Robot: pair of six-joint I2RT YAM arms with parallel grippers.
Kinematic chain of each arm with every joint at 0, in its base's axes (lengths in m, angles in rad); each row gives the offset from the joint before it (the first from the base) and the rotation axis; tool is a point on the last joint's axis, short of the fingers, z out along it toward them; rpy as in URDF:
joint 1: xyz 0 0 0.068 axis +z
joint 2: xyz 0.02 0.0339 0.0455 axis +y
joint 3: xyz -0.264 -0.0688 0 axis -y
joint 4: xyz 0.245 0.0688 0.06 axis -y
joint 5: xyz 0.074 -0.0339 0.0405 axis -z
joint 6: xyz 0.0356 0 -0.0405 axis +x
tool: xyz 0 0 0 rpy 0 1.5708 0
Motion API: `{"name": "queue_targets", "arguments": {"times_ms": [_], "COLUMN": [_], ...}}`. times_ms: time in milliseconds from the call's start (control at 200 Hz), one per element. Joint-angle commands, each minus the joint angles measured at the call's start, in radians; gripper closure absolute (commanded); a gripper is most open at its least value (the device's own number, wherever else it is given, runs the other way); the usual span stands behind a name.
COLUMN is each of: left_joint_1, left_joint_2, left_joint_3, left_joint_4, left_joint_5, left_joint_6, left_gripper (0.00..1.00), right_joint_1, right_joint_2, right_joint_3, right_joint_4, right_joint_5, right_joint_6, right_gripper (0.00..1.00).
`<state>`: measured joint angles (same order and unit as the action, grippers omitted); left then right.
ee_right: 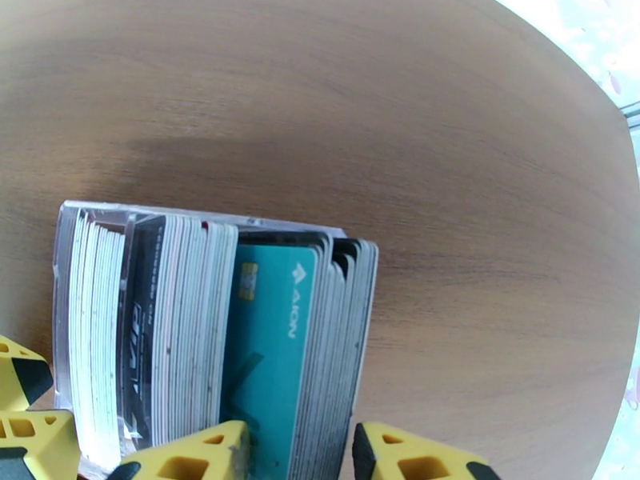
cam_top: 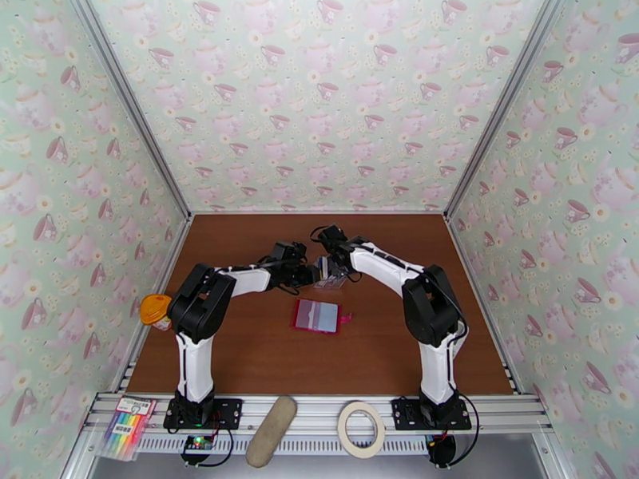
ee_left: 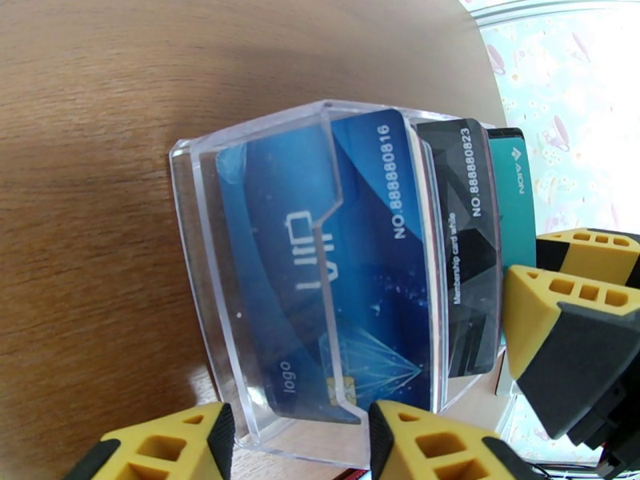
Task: Put the credit cards into the card holder
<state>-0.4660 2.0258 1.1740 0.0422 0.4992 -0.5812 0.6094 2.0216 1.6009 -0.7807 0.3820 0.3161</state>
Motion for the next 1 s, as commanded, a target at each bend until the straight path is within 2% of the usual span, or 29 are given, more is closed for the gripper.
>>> {"name": "queue_targets", "arguments": {"times_ms": [0,366,811,917,997], "left_joint_1": [-0.001,-0.002,-0.001,-0.001,0.000], "left_joint_2": [0.039,0.036,0.047,0.048,0.048], "left_joint_3": [0.010,0.010,0.015,0.015,0.017], "left_joint_4": [-0.053,-0.057,-0.068,-0.070,-0.070], "left_joint_5": [-0.012,-0.013,-0.017,-0.017,-0.015], "left_joint_6": [0.000,0.000,0.002,0.001,0.001], "left_gripper": [0.51,0.51,0.51,0.51,0.51], "right_joint_1": [0.004,-0.005,-0.017,-0.021,-0.025], "right_joint_2": [0.006,-0.007,-0.016,-0.026,-0.045], "right_joint_3": [0.016,0.031,0.036,0.029,0.011], "right_joint_4": [-0.029,-0.048,-0.055,-0.049,-0.028], "right_joint_5": [0.038,0.067,0.041,0.015,-0.037], "right_joint_6": [-0.020,-0.037,-0.041,-0.039,-0.035], "right_gripper": [0.58,0.60,0.69,0.68,0.60]}}
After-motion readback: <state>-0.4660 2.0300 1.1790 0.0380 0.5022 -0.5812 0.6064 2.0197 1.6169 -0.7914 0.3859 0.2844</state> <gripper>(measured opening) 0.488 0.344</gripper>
